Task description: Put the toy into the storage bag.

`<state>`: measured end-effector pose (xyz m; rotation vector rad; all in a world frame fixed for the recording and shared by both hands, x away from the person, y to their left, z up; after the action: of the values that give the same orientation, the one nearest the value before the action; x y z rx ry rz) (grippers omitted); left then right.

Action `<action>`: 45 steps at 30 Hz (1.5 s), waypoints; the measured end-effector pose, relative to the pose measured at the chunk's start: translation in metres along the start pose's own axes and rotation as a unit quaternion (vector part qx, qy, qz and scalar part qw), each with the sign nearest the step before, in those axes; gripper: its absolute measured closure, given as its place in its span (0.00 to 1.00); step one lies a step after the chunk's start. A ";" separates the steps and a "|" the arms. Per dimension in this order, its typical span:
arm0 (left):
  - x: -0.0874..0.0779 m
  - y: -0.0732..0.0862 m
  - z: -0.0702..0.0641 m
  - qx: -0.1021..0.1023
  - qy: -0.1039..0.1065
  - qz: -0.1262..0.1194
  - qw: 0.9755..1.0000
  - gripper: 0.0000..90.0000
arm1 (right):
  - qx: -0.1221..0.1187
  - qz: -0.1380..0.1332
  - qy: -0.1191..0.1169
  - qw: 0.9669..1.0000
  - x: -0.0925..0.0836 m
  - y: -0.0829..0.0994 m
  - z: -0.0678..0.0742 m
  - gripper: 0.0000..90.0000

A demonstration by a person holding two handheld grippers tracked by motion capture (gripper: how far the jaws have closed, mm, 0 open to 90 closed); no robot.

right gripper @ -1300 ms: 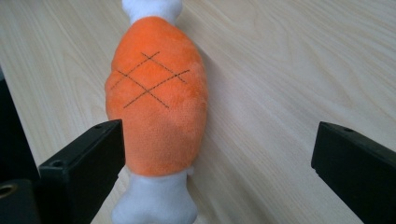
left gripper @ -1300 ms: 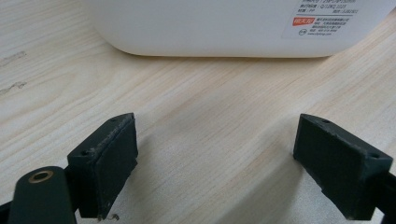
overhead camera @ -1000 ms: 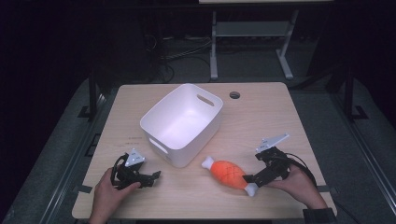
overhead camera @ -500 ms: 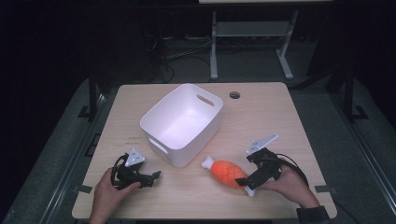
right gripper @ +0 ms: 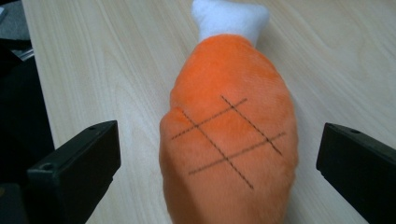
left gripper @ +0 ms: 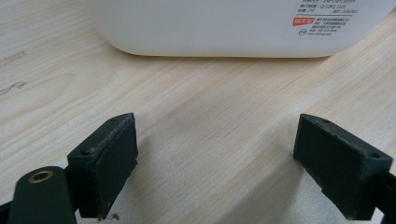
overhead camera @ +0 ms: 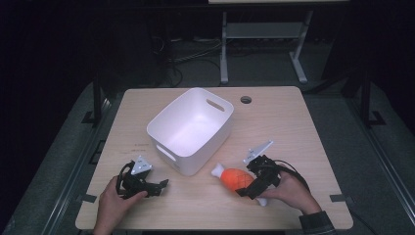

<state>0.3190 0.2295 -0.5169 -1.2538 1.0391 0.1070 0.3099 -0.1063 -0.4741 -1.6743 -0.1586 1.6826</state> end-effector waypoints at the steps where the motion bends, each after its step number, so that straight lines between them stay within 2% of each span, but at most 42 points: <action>1: 0.000 0.000 0.000 0.002 0.000 0.001 1.000 0.14 | 0.000 0.005 0.000 1.000 0.003 -0.001 0.000 0.00; 13: 0.000 0.000 0.000 0.001 0.000 0.001 1.000 0.14 | -0.007 0.037 0.008 0.999 0.028 -0.001 -0.001 0.00; 22: 0.000 0.000 0.000 0.001 0.000 0.001 1.000 0.14 | -0.009 0.046 0.011 0.999 0.034 0.001 -0.002 0.00; 26: 0.000 0.000 0.000 0.001 0.000 0.001 1.000 0.14 | -0.011 0.045 0.011 0.999 0.032 0.002 -0.003 0.07; 28: 0.000 0.000 0.000 0.001 0.000 0.001 1.000 0.14 | -0.013 0.045 0.013 0.999 0.032 0.002 -0.004 0.16; 35: 0.000 0.000 0.000 0.001 0.000 0.001 1.000 0.14 | -0.015 0.036 0.014 0.999 0.026 0.003 -0.006 0.35; 38: 0.000 0.000 0.000 0.001 0.000 0.001 1.000 0.14 | -0.019 0.032 0.015 0.999 0.024 0.002 -0.006 0.37; 45: 0.000 0.000 0.000 0.001 0.000 0.001 1.000 0.14 | -0.017 0.031 0.007 0.999 0.021 0.002 -0.005 0.36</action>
<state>0.3190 0.2297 -0.5169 -1.2505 1.0399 0.1077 0.3162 -0.0977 -0.4929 -1.7323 -0.1299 1.7230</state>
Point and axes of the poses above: each handheld gripper's, and its own axes: x roughly forward along the jaws, y roughly out of its underside, z roughly to its left, the point moved 6 cm from there along x, roughly forward along the jaws, and after that the axes turned 5 degrees about -x, right-handed, at the moved point
